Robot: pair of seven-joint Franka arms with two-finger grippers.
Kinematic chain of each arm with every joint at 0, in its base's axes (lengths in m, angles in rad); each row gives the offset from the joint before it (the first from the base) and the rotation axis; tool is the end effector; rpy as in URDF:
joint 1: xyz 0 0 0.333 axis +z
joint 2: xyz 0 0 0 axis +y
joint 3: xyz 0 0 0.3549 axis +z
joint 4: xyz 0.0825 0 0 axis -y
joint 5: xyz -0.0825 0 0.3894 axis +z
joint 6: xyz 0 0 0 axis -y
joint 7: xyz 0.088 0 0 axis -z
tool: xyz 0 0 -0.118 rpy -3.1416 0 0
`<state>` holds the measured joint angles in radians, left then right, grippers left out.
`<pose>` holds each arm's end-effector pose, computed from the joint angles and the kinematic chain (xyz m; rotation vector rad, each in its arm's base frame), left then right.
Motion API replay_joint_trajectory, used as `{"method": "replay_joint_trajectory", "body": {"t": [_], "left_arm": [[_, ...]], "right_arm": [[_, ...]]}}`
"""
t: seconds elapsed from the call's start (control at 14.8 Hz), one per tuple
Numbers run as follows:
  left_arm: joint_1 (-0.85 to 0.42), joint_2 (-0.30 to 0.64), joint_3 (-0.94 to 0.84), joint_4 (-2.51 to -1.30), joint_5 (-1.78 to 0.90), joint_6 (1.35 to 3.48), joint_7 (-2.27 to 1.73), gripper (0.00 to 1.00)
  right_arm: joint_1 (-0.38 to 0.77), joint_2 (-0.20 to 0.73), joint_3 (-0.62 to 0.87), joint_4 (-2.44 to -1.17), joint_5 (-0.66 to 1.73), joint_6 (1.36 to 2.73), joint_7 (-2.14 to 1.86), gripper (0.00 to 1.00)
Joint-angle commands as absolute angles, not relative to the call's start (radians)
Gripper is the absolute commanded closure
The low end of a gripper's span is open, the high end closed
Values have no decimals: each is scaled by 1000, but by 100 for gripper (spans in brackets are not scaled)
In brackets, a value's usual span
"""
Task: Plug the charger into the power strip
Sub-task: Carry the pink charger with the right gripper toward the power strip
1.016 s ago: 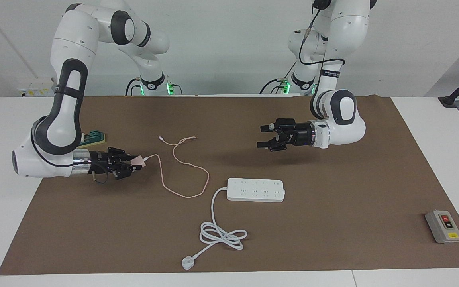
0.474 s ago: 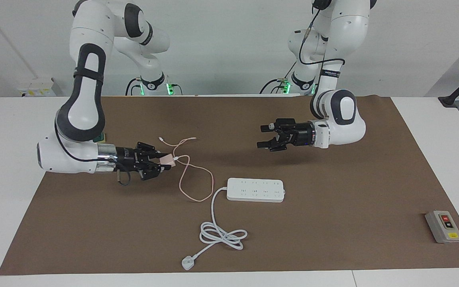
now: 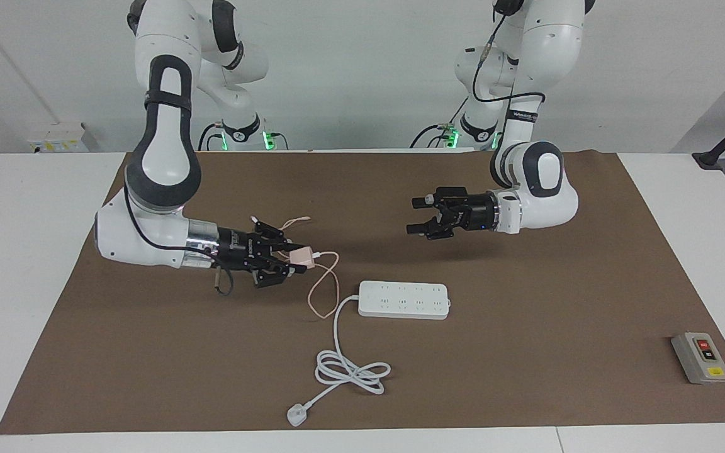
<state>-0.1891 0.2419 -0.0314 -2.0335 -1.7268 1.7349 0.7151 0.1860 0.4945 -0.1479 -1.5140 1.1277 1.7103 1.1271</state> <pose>0.5699 -0.2299 0.4126 1.5524 0.0088 0.0007 0.6963 0.1403 0.4277 -1.7082 1.4849 0.9589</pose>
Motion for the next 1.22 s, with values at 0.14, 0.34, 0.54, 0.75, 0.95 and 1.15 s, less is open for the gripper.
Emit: {"method": "replay_joint_trajectory", "body": {"t": [0.14,0.34,0.54,0.75,0.95,1.15], "left_arm": [[-202,241,-26,-2029,-1743,1770,735,0],[-225,241,-26,-2026,-1743,1810,735,0],[-227,242,-26,-2022,-1744,1825,733,0],[-233,247,-26,-2010,-1744,1828,733,0],[-235,250,-26,-2006,-1746,1847,735,0],[-248,255,-26,-1987,-1746,1873,736,0]], "right_arm": [[274,463,-146,-1523,1147,1816,1206,100],[339,447,-149,-1523,1131,1857,1256,100],[388,436,-153,-1522,1100,1899,1310,100],[423,426,-153,-1522,1077,1937,1351,100],[463,426,-152,-1528,1074,2003,1362,100],[497,426,-150,-1528,1072,2045,1367,100]]}}
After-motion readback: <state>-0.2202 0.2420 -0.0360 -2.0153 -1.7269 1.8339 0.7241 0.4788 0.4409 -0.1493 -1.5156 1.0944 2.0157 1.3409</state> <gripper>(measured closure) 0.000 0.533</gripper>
